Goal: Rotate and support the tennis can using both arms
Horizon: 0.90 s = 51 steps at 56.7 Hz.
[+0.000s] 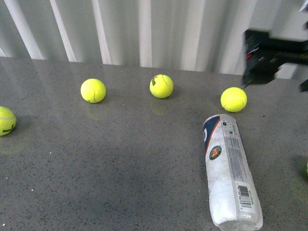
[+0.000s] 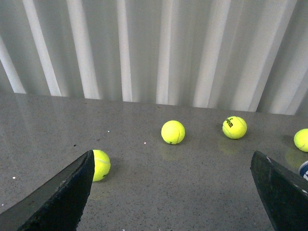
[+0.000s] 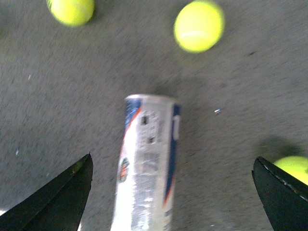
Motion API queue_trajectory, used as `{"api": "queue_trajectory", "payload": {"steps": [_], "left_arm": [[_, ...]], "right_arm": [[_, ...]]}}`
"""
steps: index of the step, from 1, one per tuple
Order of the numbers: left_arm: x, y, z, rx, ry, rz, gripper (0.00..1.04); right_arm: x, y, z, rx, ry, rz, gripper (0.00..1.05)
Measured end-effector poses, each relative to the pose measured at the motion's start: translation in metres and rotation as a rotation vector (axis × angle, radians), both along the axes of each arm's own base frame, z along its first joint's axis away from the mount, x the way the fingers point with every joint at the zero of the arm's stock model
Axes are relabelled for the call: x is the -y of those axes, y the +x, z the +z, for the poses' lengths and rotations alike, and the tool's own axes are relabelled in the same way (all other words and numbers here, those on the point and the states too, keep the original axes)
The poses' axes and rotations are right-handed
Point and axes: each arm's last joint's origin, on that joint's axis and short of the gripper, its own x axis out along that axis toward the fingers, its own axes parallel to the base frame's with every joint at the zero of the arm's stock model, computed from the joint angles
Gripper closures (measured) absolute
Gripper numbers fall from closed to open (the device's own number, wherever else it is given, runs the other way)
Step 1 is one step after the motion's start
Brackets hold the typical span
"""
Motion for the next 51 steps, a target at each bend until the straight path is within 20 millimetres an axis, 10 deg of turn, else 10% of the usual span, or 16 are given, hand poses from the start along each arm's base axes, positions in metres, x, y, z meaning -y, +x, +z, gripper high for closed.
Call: {"api": "queue_trajectory", "payload": {"steps": [7, 18, 51], "left_arm": [[0.000, 0.000, 0.000, 0.000, 0.000, 0.000, 0.07], [0.000, 0.000, 0.000, 0.000, 0.000, 0.000, 0.07], [0.000, 0.000, 0.000, 0.000, 0.000, 0.000, 0.07]], "right_arm": [[-0.031, -0.001, -0.046, -0.129, -0.007, 0.049, 0.07], [-0.026, -0.005, -0.086, -0.180, 0.003, 0.012, 0.07], [-0.018, 0.021, -0.122, -0.151, 0.043, -0.007, 0.07]]}}
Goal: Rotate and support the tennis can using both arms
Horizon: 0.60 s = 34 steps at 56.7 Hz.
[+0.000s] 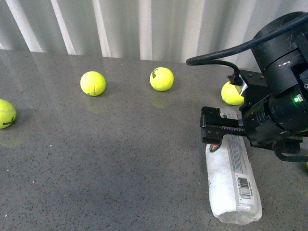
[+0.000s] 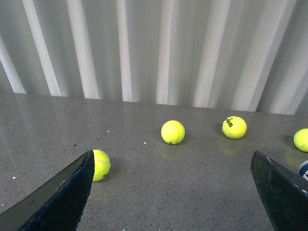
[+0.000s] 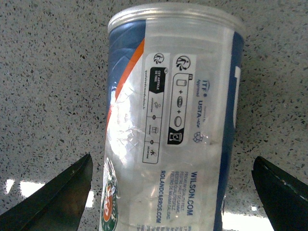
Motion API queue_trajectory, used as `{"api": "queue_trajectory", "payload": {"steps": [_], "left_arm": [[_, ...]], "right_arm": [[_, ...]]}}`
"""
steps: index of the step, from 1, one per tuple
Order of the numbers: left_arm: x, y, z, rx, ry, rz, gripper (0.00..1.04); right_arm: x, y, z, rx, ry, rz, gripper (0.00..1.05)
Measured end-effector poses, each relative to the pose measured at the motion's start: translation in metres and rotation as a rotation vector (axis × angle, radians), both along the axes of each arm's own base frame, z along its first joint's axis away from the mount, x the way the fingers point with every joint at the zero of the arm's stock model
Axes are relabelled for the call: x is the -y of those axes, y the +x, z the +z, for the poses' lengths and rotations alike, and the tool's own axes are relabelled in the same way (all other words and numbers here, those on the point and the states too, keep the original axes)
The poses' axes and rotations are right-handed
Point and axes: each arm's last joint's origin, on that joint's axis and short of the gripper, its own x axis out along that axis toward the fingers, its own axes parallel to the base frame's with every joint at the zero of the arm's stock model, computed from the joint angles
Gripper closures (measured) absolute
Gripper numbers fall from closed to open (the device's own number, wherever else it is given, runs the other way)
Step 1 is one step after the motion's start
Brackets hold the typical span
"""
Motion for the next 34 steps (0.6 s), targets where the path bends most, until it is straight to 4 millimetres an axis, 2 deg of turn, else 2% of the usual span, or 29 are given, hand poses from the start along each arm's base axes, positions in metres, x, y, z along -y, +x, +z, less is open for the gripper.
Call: {"api": "queue_trajectory", "payload": {"steps": [19, 26, 34], "left_arm": [[0.0000, 0.0000, 0.0000, 0.000, 0.000, 0.000, 0.07], [0.0000, 0.0000, 0.0000, 0.000, 0.000, 0.000, 0.07], [0.0000, 0.0000, 0.0000, 0.000, 0.000, 0.000, 0.07]], "right_arm": [[0.0000, 0.0024, -0.0091, 0.004, 0.004, 0.012, 0.07], [0.0010, 0.0025, -0.0096, 0.005, -0.001, 0.014, 0.31], [0.0016, 0.0024, -0.0099, 0.005, -0.004, 0.017, 0.46]]}}
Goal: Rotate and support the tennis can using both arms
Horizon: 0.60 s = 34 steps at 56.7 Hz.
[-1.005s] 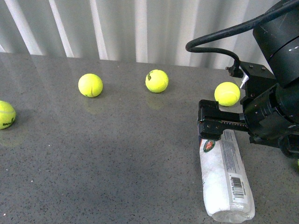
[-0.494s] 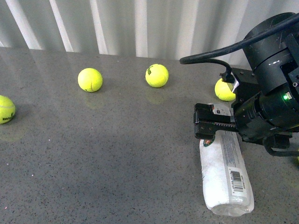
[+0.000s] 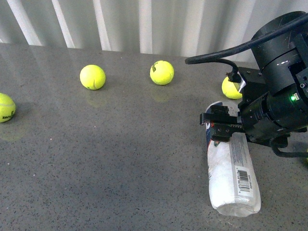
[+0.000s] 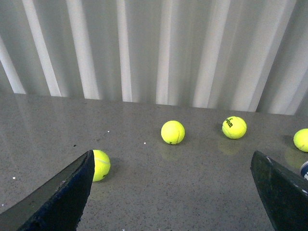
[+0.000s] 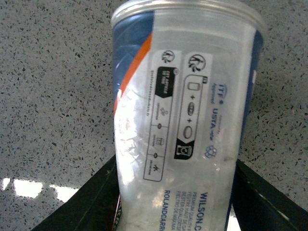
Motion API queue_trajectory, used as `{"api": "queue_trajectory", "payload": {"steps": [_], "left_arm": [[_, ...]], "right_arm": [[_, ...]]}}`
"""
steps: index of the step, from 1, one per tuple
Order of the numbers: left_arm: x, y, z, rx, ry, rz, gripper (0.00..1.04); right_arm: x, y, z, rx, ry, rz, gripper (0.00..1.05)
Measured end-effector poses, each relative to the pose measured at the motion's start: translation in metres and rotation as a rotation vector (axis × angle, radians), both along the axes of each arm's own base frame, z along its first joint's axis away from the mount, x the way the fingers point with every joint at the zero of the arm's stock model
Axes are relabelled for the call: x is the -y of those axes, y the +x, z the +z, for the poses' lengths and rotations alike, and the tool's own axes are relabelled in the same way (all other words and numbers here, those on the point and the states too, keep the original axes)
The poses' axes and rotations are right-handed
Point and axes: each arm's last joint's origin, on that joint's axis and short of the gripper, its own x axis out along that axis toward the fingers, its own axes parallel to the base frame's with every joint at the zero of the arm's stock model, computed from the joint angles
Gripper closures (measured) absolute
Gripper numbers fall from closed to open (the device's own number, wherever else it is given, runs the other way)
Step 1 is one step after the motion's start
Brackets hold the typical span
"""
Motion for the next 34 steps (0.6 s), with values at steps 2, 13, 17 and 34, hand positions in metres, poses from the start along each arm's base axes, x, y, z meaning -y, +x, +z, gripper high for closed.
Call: {"api": "queue_trajectory", "payload": {"steps": [2, 13, 17, 34], "left_arm": [[0.000, 0.000, 0.000, 0.000, 0.000, 0.000, 0.07], [0.000, 0.000, 0.000, 0.000, 0.000, 0.000, 0.07], [0.000, 0.000, 0.000, 0.000, 0.000, 0.000, 0.07], [0.000, 0.000, 0.000, 0.000, 0.000, 0.000, 0.07]], "right_arm": [[0.000, 0.000, 0.000, 0.000, 0.000, -0.001, 0.50], [0.002, -0.001, -0.001, 0.001, -0.007, -0.006, 0.67], [0.002, -0.001, 0.001, 0.005, -0.006, -0.006, 0.72], [0.005, -0.010, 0.022, 0.065, -0.058, 0.002, 0.86]]}}
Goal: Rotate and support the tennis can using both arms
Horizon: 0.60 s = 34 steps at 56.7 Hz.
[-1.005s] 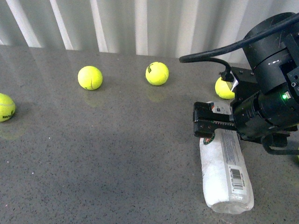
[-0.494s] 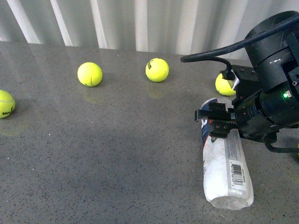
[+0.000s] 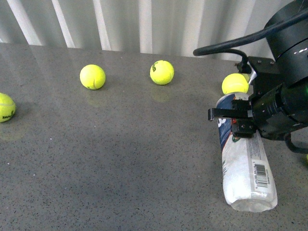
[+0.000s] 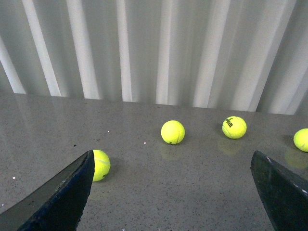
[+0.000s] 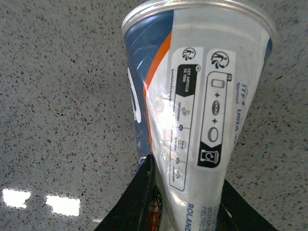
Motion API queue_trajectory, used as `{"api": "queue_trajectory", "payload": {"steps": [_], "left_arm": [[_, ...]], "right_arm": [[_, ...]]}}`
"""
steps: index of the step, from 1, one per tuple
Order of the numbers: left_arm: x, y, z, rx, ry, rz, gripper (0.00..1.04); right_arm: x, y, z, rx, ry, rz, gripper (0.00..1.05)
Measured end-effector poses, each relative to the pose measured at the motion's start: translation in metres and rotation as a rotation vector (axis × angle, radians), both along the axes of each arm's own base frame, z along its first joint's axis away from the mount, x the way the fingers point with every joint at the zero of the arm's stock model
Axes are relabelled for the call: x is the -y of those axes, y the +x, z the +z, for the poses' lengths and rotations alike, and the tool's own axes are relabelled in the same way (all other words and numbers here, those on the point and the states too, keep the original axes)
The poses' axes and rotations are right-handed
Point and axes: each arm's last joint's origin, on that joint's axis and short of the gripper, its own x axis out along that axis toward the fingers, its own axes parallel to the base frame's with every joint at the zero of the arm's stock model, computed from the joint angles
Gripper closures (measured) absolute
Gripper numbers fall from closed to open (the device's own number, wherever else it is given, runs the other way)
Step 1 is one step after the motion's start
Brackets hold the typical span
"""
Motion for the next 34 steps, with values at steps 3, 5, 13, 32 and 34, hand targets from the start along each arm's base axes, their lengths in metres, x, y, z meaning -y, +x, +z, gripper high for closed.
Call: {"api": "queue_trajectory", "payload": {"steps": [3, 5, 13, 32, 34], "left_arm": [[0.000, 0.000, 0.000, 0.000, 0.000, 0.000, 0.07], [0.000, 0.000, 0.000, 0.000, 0.000, 0.000, 0.07], [0.000, 0.000, 0.000, 0.000, 0.000, 0.000, 0.07], [0.000, 0.000, 0.000, 0.000, 0.000, 0.000, 0.07], [0.000, 0.000, 0.000, 0.000, 0.000, 0.000, 0.07]], "right_arm": [[0.000, -0.002, 0.009, 0.032, -0.031, 0.010, 0.88], [0.000, -0.003, 0.012, 0.045, -0.040, 0.014, 0.89], [-0.001, -0.014, 0.035, 0.163, -0.164, 0.063, 0.93], [-0.012, -0.054, 0.067, 0.599, -0.568, 0.434, 0.94], [-0.014, -0.061, 0.067, 0.673, -0.650, 0.540, 0.94]]}}
